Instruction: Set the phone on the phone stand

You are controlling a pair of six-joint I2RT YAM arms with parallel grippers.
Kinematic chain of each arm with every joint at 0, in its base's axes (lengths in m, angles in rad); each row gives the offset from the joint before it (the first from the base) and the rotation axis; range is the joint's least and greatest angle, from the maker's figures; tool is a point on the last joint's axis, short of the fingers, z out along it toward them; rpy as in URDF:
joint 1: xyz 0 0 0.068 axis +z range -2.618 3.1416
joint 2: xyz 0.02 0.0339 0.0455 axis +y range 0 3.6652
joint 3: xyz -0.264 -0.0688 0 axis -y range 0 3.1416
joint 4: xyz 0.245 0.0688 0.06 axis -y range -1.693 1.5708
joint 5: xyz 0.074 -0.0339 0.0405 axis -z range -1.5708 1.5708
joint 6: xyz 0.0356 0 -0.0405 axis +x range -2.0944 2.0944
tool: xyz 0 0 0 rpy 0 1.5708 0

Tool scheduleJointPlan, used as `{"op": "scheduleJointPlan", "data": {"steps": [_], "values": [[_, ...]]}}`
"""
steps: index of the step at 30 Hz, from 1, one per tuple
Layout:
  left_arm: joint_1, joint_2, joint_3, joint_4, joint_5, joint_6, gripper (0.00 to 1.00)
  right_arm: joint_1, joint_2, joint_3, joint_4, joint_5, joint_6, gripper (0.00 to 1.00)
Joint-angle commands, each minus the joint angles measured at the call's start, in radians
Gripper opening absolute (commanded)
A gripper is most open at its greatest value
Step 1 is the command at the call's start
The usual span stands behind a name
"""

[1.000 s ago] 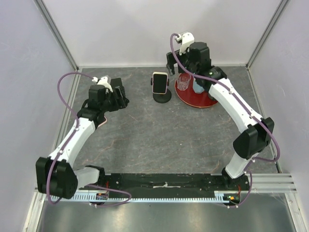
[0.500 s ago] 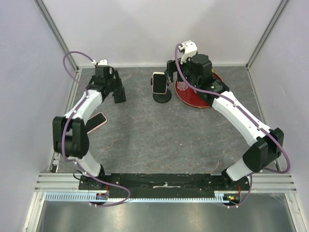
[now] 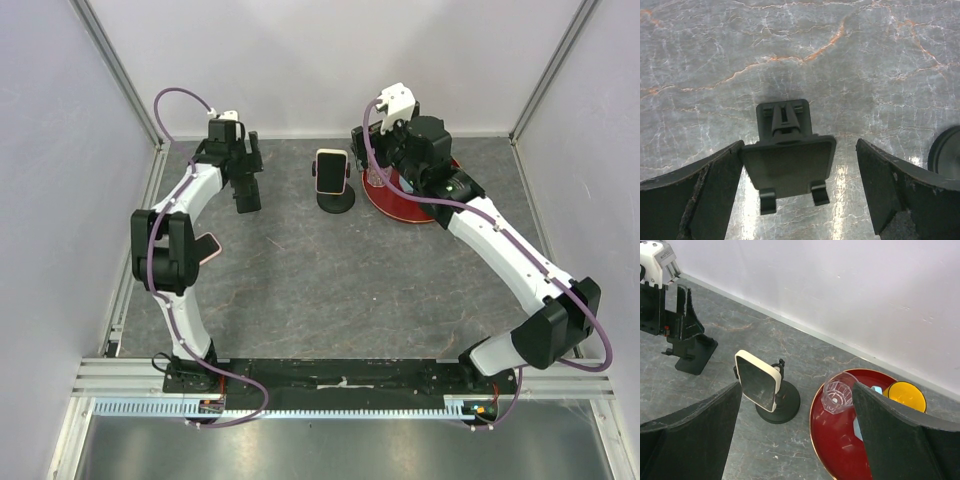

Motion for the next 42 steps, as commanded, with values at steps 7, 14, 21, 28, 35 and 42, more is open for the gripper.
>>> {"op": "scheduleJointPlan", "data": {"steps": [7, 14, 21, 28, 35, 42], "values": [[-0.009, 0.047, 0.058, -0.035, -0.021, -0.009, 1.00, 0.003, 0.010, -0.002, 0.042, 0.000, -0.027, 0.98], [-0.035, 0.025, 0.029, -0.033, -0.089, 0.022, 0.74, 0.001, 0.016, 0.003, 0.043, -0.012, -0.013, 0.98], [-0.038, 0.022, 0.029, -0.068, -0.099, 0.034, 0.40, 0.001, 0.001, -0.006, 0.041, -0.006, -0.014, 0.98], [-0.047, -0.099, -0.034, -0.117, -0.003, 0.013, 0.02, 0.001, 0.001, -0.012, 0.041, 0.010, -0.024, 0.98], [-0.081, -0.354, -0.273, -0.163, 0.221, -0.046, 0.02, 0.001, -0.007, -0.020, 0.035, 0.026, -0.037, 0.98], [-0.320, -0.587, -0.528, -0.121, 0.188, -0.112, 0.02, 0.001, -0.011, -0.028, 0.033, 0.046, -0.042, 0.98]]}}
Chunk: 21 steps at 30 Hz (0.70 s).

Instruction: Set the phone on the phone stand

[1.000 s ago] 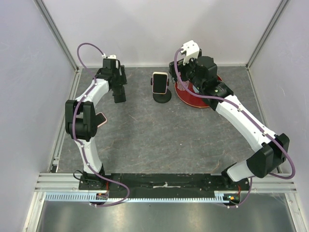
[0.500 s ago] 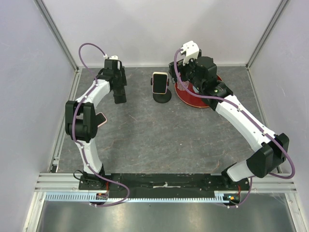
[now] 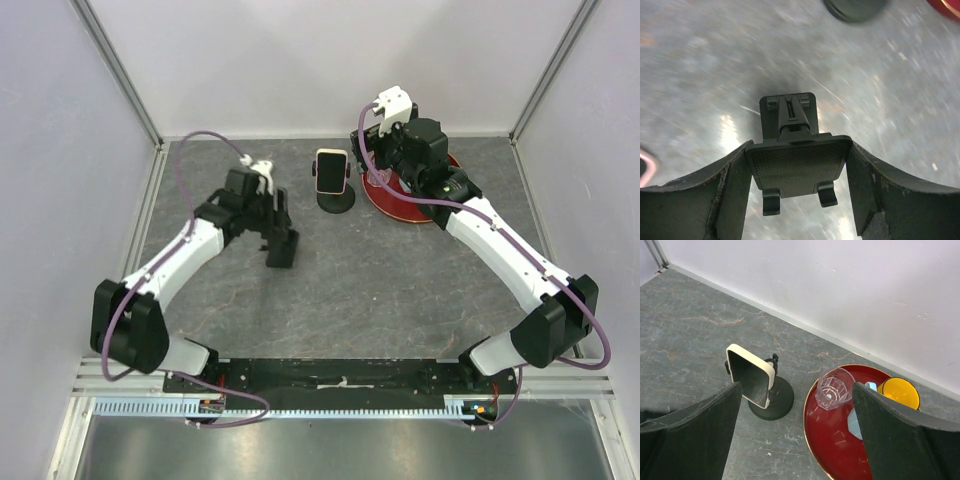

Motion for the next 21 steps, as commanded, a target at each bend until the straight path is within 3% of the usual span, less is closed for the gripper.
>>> {"op": "scheduleJointPlan", "data": {"steps": [1, 7, 12, 16, 21], "values": [[-0.171, -0.119, -0.110, 0.058, -0.001, -0.102, 0.02, 0.001, -0.022, -0.011, 0.026, 0.025, -0.010, 0.98], [-0.363, -0.149, -0.157, 0.071, -0.157, -0.173, 0.02, 0.001, -0.029, -0.020, 0.021, 0.035, -0.013, 0.98], [-0.401, -0.149, -0.157, 0.065, -0.262, -0.239, 0.02, 0.001, -0.031, -0.026, 0.020, 0.040, -0.016, 0.98], [-0.437, -0.060, -0.091, 0.033, -0.311, -0.329, 0.02, 0.001, -0.023, -0.020, 0.018, 0.034, -0.010, 0.98], [-0.524, 0.045, -0.002, -0.043, -0.484, -0.391, 0.02, 0.003, -0.014, -0.017, 0.018, 0.032, -0.009, 0.98]]}}
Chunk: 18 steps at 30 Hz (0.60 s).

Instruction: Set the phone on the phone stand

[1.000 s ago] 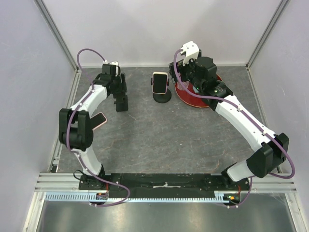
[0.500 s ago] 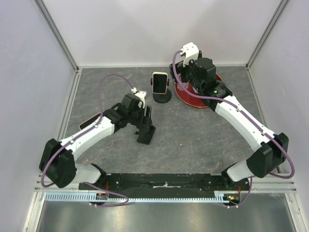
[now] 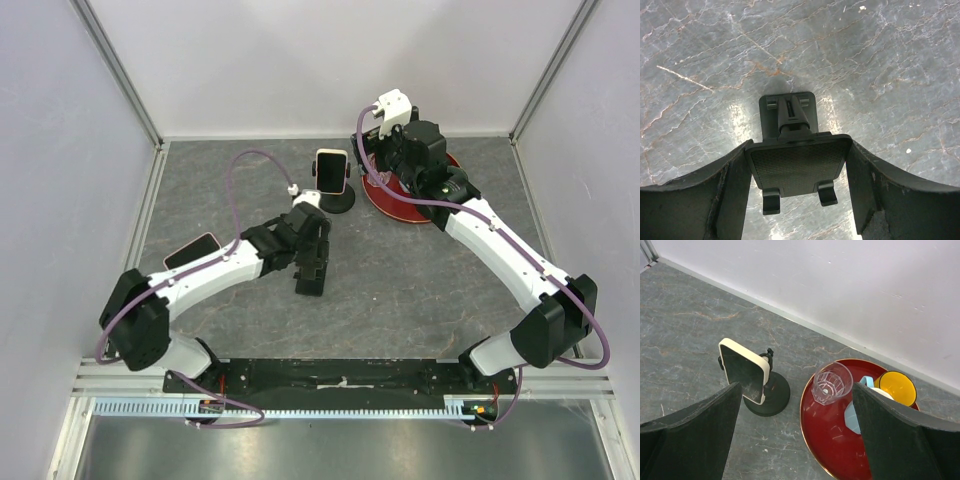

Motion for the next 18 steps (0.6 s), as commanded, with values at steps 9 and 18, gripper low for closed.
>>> {"op": "scheduleJointPlan", "data": {"steps": [9, 18], "values": [[-0.068, 0.021, 0.082, -0.037, -0.134, -0.094, 0.75, 0.001, -0.009, 0.005, 0.017, 0.007, -0.008, 0.98], [-0.028, -0.203, 0.005, -0.050, -0.020, 0.018, 1.00, 0.001, -0.023, -0.006, 0.011, 0.017, -0.021, 0.98]]}}
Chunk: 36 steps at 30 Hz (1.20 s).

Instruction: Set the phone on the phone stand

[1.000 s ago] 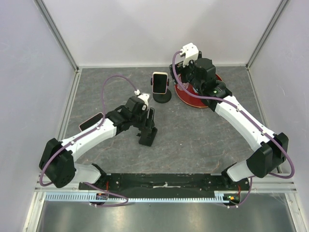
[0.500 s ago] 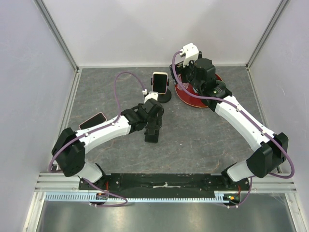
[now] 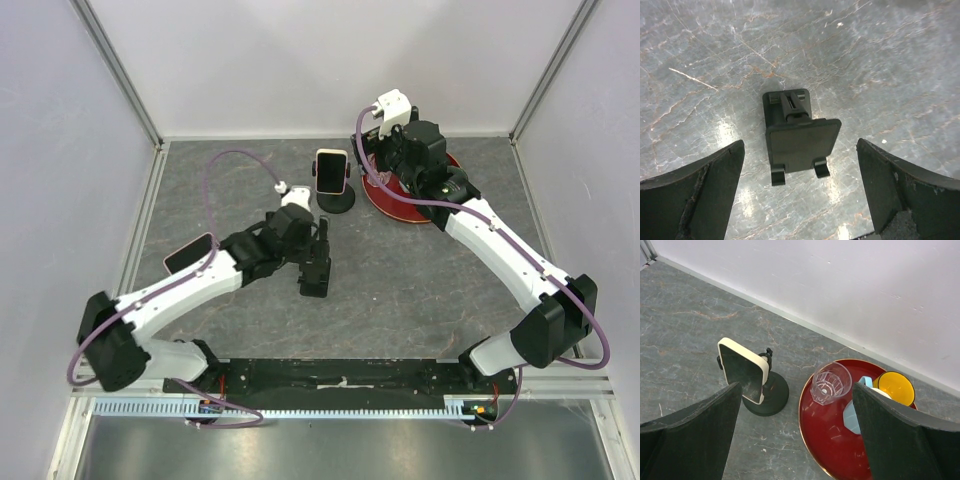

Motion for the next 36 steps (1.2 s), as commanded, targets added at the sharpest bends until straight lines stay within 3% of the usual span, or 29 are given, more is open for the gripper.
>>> {"op": "scheduleJointPlan", "data": {"steps": [1, 5, 6, 8, 14, 15, 20, 24, 26, 29, 33, 36], "values": [[0.063, -0.159, -0.024, -0.013, 0.083, 0.071, 1.00, 0.001, -0.025, -0.006, 0.013, 0.020, -0.017, 0.98], [0.259, -0.239, -0.032, -0.066, 0.192, 0.071, 1.00, 0.001, -0.025, -0.008, 0.010, 0.020, -0.020, 0.98], [0.368, -0.249, -0.035, -0.080, 0.212, 0.066, 1.00, 0.001, -0.025, -0.008, 0.011, 0.020, -0.018, 0.98], [0.470, -0.276, -0.035, -0.088, 0.241, 0.060, 1.00, 0.001, -0.026, -0.008, 0.007, 0.017, -0.022, 0.98], [0.822, -0.305, -0.098, -0.097, 0.125, -0.141, 1.00, 0.003, -0.034, -0.014, 0.004, 0.026, -0.041, 0.98], [0.923, -0.308, -0.136, -0.077, 0.117, -0.188, 1.00, 0.001, -0.034, -0.015, 0.002, 0.026, -0.043, 0.98], [1.174, -0.308, -0.257, -0.031, 0.051, -0.375, 1.00, 0.000, -0.041, -0.028, 0.005, 0.027, -0.071, 0.98], [1.257, -0.254, -0.320, 0.015, -0.033, -0.417, 1.00, 0.000, -0.037, -0.032, 0.004, 0.029, -0.084, 0.98], [1.295, -0.219, -0.346, 0.120, -0.027, -0.377, 1.00, -0.003, -0.032, -0.032, 0.004, 0.021, -0.087, 0.98], [1.361, -0.124, -0.345, 0.205, 0.066, -0.336, 0.98, -0.008, -0.038, -0.038, 0.007, 0.000, -0.089, 0.98], [1.427, 0.026, -0.319, 0.301, 0.297, -0.281, 0.92, -0.011, -0.058, -0.058, 0.019, -0.012, -0.097, 0.98], [1.433, 0.105, -0.294, 0.309, 0.347, -0.256, 0.91, -0.014, -0.075, -0.080, 0.033, -0.022, -0.109, 0.98]]}}
